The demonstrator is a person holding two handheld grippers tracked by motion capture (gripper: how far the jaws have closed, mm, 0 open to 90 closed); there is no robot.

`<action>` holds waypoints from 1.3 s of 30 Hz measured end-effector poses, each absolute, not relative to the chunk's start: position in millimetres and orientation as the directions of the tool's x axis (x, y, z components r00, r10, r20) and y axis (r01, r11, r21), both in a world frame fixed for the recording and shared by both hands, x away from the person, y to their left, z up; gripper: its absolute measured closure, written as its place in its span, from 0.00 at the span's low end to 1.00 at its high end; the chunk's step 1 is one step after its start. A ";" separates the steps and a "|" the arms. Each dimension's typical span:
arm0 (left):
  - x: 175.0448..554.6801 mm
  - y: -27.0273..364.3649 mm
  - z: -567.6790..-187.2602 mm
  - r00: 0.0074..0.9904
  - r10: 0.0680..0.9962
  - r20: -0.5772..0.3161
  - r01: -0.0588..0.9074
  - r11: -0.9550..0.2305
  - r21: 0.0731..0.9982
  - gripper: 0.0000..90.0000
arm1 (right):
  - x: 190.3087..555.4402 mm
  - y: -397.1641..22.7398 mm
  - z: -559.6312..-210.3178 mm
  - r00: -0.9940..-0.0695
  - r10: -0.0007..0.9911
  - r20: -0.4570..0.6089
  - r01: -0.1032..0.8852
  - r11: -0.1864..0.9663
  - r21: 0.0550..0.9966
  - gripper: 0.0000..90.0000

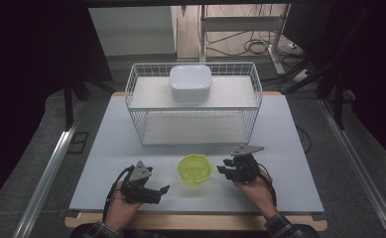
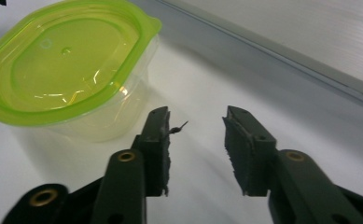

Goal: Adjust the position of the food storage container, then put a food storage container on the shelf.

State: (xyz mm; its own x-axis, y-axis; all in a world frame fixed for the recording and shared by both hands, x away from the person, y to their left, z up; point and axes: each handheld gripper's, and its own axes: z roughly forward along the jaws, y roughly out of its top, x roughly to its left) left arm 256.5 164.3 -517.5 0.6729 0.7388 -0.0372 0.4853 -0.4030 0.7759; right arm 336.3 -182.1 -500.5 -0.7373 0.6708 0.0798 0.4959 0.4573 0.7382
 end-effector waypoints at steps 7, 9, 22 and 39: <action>256.4 164.2 -519.7 0.673 0.740 -0.005 0.469 -0.422 0.776 0.11 | 336.6 -193.2 -496.8 -0.728 0.679 0.095 0.501 0.433 0.749 0.43; 256.2 163.4 -520.6 0.675 0.738 0.003 0.465 -0.429 0.774 0.11 | 337.0 -194.3 -497.0 -0.726 0.680 0.099 0.503 0.428 0.751 0.40; 256.3 159.0 -523.8 0.692 0.722 0.027 0.453 -0.463 0.762 0.10 | 341.6 -194.4 -499.7 -0.711 0.696 0.099 0.506 0.408 0.760 0.17; 256.5 160.7 -522.5 0.678 0.734 0.034 0.452 -0.454 0.768 0.10 | 345.4 -182.3 -484.3 -0.709 0.679 0.191 0.541 0.349 0.765 0.09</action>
